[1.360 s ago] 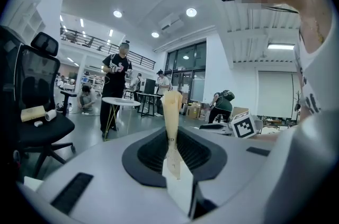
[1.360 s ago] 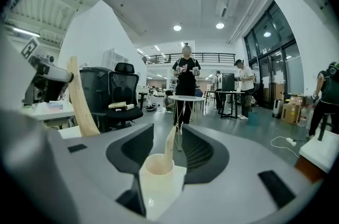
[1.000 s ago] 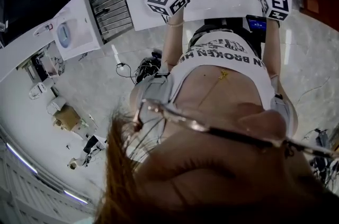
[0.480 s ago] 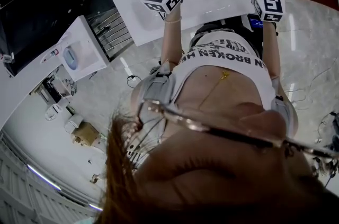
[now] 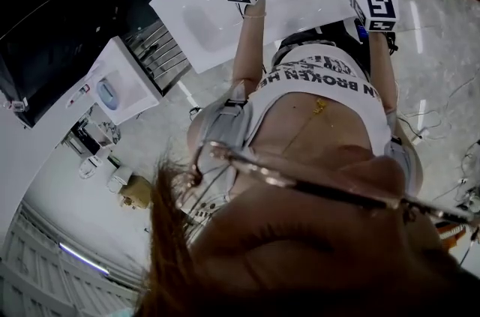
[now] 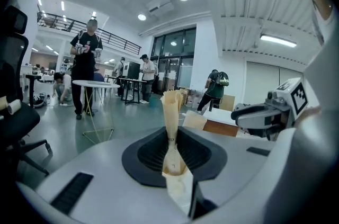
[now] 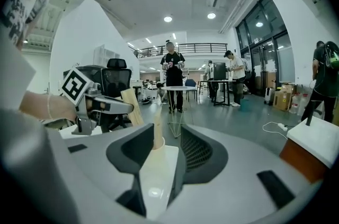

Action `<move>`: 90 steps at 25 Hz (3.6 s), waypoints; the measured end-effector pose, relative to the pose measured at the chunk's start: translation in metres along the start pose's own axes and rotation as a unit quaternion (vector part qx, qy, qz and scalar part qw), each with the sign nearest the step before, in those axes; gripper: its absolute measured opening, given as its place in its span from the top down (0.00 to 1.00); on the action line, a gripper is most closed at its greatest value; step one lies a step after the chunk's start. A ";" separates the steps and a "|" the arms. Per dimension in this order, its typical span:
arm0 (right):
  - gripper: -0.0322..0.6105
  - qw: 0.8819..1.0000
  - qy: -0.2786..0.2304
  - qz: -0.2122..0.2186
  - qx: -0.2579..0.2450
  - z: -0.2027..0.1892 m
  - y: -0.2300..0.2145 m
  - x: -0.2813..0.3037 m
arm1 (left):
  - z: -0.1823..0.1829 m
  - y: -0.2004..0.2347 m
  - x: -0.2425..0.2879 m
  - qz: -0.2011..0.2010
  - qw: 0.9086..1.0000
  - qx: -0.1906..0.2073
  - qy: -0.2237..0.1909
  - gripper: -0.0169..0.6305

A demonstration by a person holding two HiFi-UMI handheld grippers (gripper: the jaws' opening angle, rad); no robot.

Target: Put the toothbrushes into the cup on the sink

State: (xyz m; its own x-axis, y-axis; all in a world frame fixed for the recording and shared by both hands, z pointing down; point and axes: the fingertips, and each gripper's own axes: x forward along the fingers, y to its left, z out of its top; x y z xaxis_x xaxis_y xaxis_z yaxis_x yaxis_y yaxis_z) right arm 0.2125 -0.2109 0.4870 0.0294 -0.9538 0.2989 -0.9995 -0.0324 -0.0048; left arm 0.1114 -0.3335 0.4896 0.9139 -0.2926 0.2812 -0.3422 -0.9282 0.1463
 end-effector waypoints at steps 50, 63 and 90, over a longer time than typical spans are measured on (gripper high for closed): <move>0.89 0.993 -0.032 0.109 -0.025 0.029 0.078 -0.008 | 0.027 -0.088 -0.069 -0.015 0.998 -0.024 -0.065 0.95; 0.90 0.984 -0.087 0.149 -0.053 0.082 0.117 -0.032 | 0.074 -0.109 -0.111 -0.004 0.993 0.012 -0.119 0.95; 0.90 0.980 -0.079 0.166 -0.069 0.085 0.129 -0.031 | 0.070 -0.103 -0.115 -0.001 0.994 0.017 -0.103 0.95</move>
State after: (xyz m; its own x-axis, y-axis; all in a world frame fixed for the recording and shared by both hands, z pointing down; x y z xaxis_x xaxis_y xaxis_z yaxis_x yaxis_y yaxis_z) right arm 0.0838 -0.2109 0.3962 -0.3073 -0.9395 0.1513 -0.9462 0.3186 0.0561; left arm 0.0571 -0.2210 0.3758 0.9412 -0.3284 0.0796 -0.3358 -0.9352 0.1126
